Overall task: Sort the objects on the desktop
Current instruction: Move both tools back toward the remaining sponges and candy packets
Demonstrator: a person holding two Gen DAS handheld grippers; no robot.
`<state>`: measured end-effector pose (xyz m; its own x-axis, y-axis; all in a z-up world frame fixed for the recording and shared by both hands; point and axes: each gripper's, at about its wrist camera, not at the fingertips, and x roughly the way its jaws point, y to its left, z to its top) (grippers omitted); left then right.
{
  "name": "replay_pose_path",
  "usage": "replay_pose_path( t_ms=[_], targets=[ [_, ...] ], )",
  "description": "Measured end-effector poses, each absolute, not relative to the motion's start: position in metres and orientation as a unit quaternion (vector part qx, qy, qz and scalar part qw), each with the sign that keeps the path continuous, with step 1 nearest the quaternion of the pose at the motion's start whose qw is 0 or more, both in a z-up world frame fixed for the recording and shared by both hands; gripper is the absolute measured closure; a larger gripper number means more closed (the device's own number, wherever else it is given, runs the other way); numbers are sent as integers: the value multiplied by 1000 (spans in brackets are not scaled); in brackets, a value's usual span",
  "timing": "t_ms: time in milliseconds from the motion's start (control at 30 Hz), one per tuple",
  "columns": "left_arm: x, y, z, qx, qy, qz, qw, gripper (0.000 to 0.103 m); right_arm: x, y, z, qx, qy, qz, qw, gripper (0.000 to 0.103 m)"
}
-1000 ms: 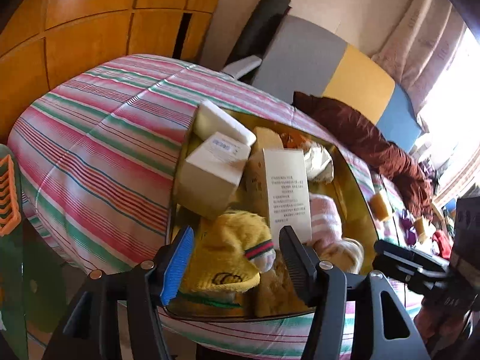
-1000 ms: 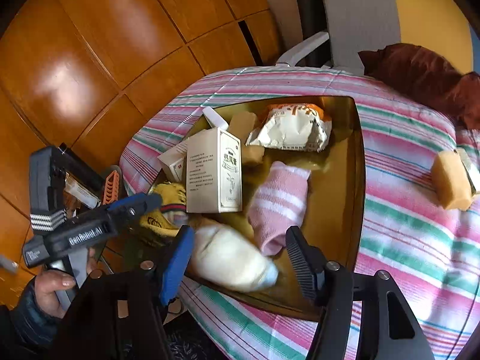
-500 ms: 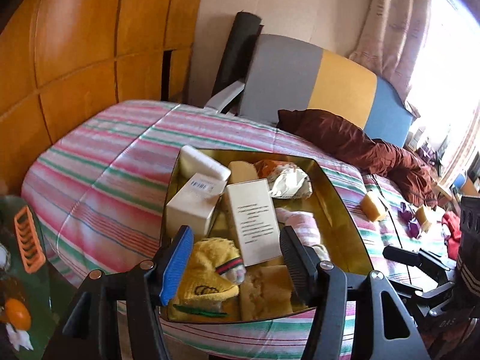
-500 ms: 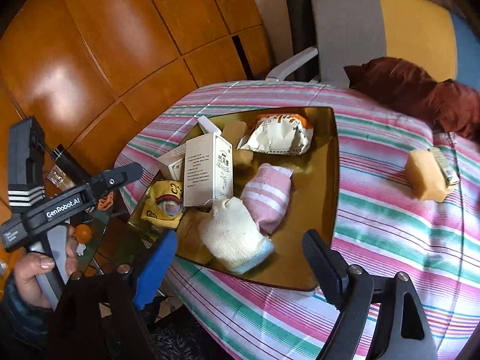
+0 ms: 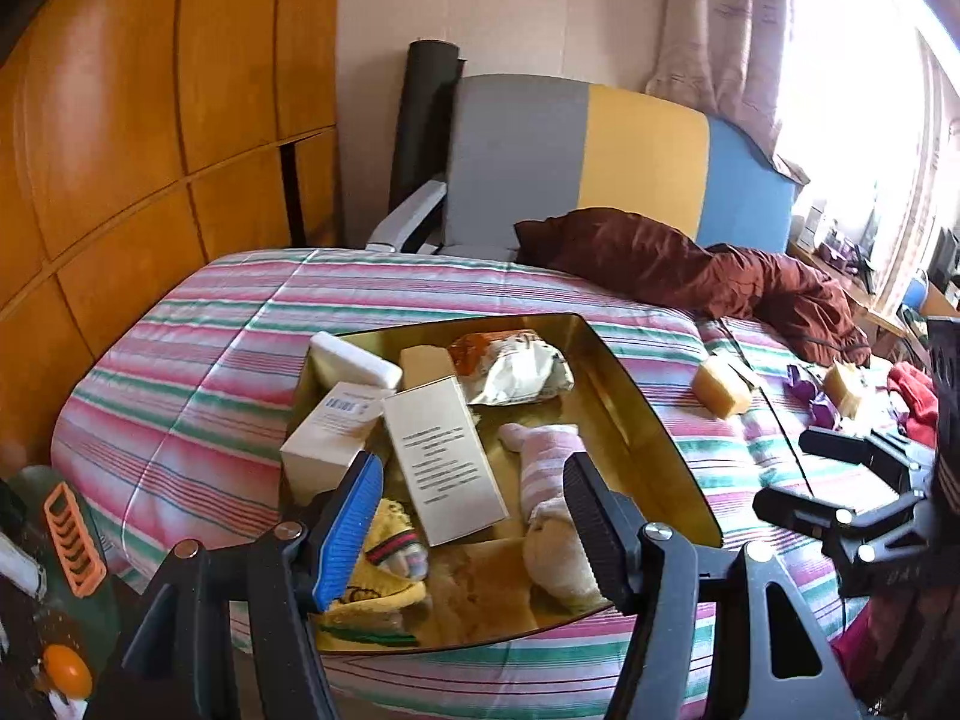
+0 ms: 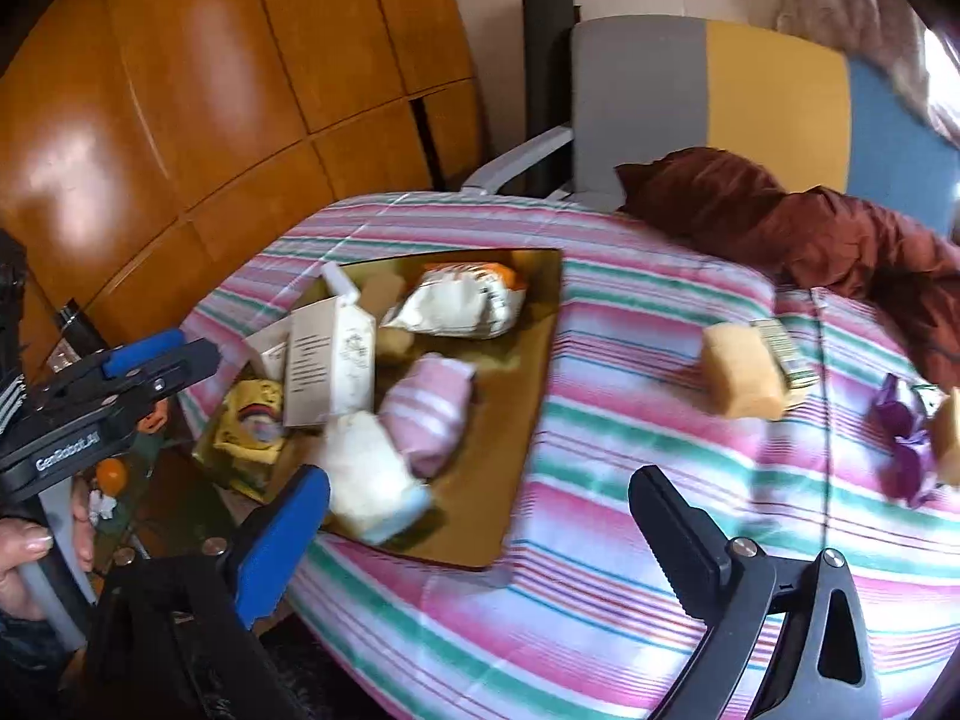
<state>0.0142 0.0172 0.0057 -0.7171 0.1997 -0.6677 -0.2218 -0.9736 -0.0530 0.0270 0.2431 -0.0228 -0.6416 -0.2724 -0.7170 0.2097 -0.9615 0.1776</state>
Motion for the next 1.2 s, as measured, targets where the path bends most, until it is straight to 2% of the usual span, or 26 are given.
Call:
replay_pose_path(
  t_ms=[633,967,1200],
  targets=[
    [16,80,8,-363,57,911,189,39,23,338,-6,411,-20,-911,26,0],
    [19,106,-2,-381,65,895,223,39,28,464,-12,416,-152,-890,-108,0],
    [14,122,-8,-392,74,887,233,39,25,534,-22,420,-172,-869,-198,4]
  ],
)
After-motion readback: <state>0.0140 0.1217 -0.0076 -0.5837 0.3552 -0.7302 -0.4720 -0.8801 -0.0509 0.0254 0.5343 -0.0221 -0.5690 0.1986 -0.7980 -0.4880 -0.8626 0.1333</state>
